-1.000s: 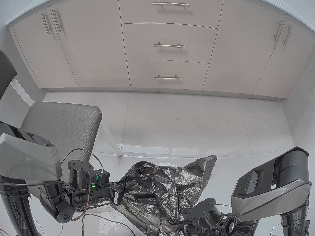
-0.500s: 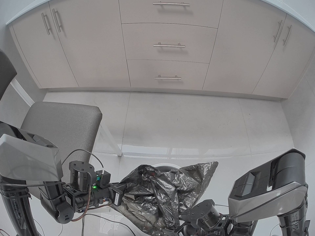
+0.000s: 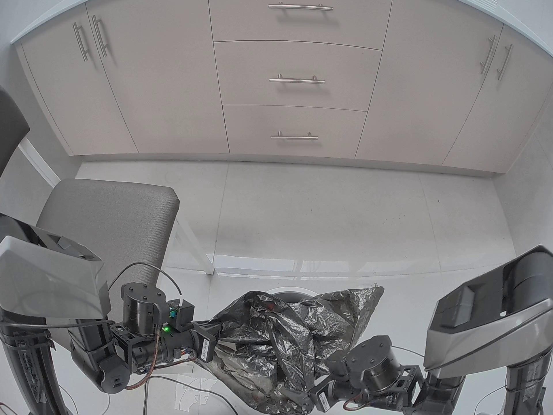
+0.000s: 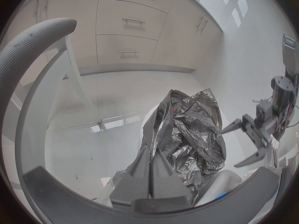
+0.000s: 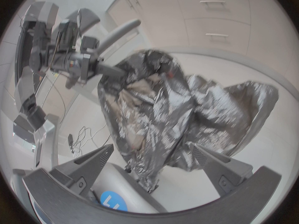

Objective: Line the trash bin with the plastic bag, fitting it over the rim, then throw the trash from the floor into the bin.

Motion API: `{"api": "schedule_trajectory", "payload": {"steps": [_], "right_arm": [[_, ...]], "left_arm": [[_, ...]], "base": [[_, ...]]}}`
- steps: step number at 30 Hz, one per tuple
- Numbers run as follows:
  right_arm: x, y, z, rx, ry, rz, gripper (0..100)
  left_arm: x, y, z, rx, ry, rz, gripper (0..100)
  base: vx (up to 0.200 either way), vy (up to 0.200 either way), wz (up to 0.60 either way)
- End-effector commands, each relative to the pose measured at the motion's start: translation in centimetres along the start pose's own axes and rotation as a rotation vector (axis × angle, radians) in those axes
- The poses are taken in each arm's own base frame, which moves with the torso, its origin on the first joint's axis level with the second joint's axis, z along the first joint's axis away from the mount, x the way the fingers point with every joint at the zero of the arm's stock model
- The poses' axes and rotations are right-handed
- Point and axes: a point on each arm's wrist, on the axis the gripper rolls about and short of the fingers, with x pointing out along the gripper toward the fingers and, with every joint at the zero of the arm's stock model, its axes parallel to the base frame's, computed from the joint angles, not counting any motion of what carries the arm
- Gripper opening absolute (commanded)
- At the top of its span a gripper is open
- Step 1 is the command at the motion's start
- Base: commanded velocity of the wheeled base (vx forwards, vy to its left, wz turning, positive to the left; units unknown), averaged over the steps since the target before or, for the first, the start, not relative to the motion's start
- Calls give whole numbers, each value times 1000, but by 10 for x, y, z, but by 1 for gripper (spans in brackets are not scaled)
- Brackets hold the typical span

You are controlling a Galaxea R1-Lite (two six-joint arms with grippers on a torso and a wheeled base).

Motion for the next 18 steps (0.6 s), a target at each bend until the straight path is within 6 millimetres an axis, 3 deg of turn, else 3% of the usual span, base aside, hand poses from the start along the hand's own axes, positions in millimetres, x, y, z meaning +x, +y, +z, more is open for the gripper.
{"api": "schedule_trajectory", "payload": {"steps": [1,6,18], "right_arm": [[-26,-19,39,27,-156,-61,100],[-43,-41,60,33,-238,-128,100],[-31,-88,63,45,-187,-269,100]], "left_arm": [[0,0,1,0,-18,-1,0],[1,0,0,3,-38,1,0],[3,0,-2,4,-35,1,0]], "base": [[0,0,0],[0,0,0],[0,0,0]]}}
